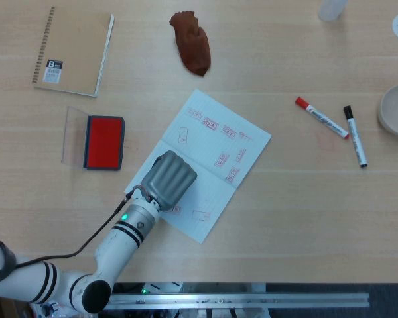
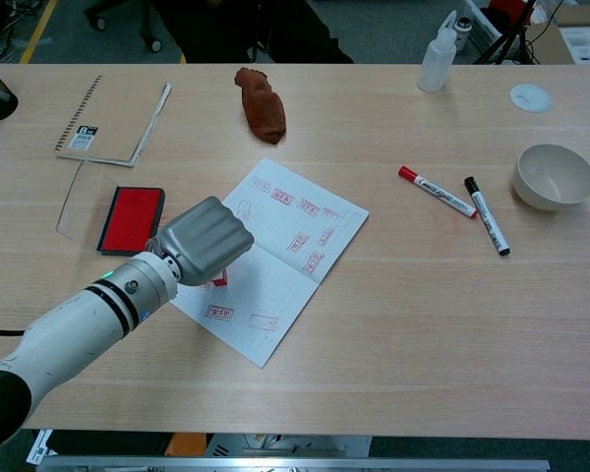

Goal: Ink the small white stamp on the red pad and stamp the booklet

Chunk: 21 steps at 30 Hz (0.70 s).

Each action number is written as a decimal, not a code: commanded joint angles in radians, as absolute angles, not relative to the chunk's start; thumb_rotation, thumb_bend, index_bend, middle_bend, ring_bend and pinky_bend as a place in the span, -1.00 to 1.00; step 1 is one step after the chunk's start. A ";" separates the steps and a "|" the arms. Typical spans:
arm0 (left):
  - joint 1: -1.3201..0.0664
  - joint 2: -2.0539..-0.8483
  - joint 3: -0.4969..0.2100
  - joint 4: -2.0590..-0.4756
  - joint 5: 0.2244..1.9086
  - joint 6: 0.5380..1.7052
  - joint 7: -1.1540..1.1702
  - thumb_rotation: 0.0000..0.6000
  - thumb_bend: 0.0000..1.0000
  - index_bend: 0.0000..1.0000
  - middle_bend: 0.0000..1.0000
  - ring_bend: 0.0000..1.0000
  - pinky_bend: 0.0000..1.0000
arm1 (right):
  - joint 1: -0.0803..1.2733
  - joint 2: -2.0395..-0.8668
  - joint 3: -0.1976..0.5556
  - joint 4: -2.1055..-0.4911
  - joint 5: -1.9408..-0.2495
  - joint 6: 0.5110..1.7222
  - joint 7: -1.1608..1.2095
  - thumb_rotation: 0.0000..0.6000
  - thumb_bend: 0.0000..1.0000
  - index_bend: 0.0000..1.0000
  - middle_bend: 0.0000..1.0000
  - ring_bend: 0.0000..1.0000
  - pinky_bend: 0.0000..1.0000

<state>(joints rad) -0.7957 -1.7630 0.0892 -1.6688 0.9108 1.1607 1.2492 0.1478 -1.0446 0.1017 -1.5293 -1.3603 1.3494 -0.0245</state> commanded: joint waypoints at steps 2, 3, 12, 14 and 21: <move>-0.794 -1.771 0.089 -1.661 0.909 1.158 1.244 1.00 -0.44 0.19 1.00 1.00 1.00 | 0.145 -1.043 0.102 -1.530 -1.360 1.352 -0.025 1.00 -0.60 -0.61 -0.37 -0.49 -0.25; -0.794 -1.773 0.088 -1.658 0.908 1.157 1.242 1.00 -0.44 0.19 1.00 1.00 1.00 | 0.144 -1.043 0.102 -1.530 -1.360 1.353 -0.024 1.00 -0.59 -0.61 -0.37 -0.49 -0.25; -0.793 -1.788 0.089 -1.639 0.898 1.147 1.239 1.00 -0.44 0.19 1.00 1.00 1.00 | 0.137 -1.039 0.102 -1.528 -1.359 1.359 -0.020 1.00 -0.59 -0.61 -0.37 -0.49 -0.25; -0.793 -1.792 0.090 -1.632 0.895 1.145 1.237 1.00 -0.45 0.19 1.00 1.00 1.00 | 0.135 -1.039 0.102 -1.527 -1.358 1.360 -0.019 1.00 -0.60 -0.61 -0.37 -0.49 -0.25; -0.794 -1.799 0.088 -1.617 0.886 1.138 1.235 1.00 -0.44 0.19 1.00 1.00 1.00 | 0.130 -1.036 0.102 -1.527 -1.358 1.364 -0.017 1.00 -0.60 -0.61 -0.37 -0.49 -0.25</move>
<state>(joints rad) -0.7935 -1.7981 0.0882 -1.6179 0.8868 1.1388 1.2352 0.1302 -1.0364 0.1023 -1.5269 -1.3584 1.3643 -0.0170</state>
